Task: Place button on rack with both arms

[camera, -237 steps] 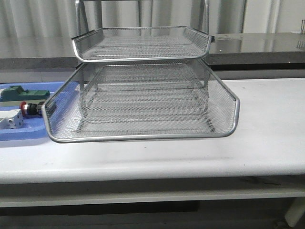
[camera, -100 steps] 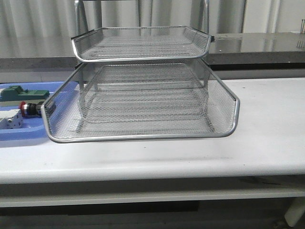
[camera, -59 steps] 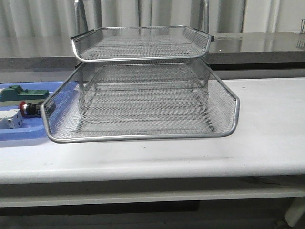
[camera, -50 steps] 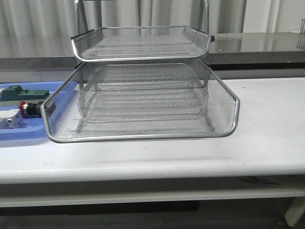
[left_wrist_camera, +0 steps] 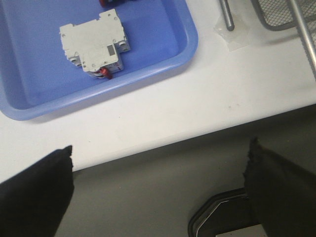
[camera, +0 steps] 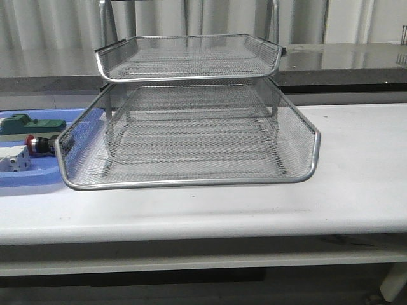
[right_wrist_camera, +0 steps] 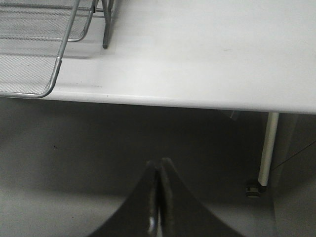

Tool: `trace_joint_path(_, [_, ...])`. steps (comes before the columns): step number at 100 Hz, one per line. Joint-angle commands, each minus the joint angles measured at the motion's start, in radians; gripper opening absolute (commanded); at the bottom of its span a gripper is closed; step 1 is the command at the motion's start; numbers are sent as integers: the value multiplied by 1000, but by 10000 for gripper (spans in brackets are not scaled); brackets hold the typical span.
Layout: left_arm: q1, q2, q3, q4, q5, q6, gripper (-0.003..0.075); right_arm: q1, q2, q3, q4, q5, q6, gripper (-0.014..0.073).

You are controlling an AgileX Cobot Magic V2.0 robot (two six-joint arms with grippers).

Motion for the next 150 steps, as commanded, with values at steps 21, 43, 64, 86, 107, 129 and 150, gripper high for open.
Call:
trace_joint_path(21, [-2, 55, -101, -8, -51, 91, 638, -7, 9, -30, -17, -64, -1, -68])
trace_joint_path(43, [-2, 228, -335, -8, -7, 251, 638, -7, 9, -30, -17, -64, -1, -68])
trace_joint_path(64, [-2, 436, -582, 43, 118, 356, 638, -7, 9, -30, -17, -64, -1, -68])
trace_joint_path(86, [-2, 617, -772, 49, 168, 424, 638, -7, 9, -30, -17, -64, -1, -68])
trace_joint_path(107, [-2, 748, -868, 56, 168, 502, 638, -7, 9, -30, -17, -64, -1, -68])
trace_joint_path(129, [-2, 848, -912, 78, 115, 547, 638, -7, 9, -30, -17, -64, -1, -68])
trace_joint_path(150, [-2, 896, -915, 82, 55, 585, 638, -7, 9, -30, -17, -64, -1, -68])
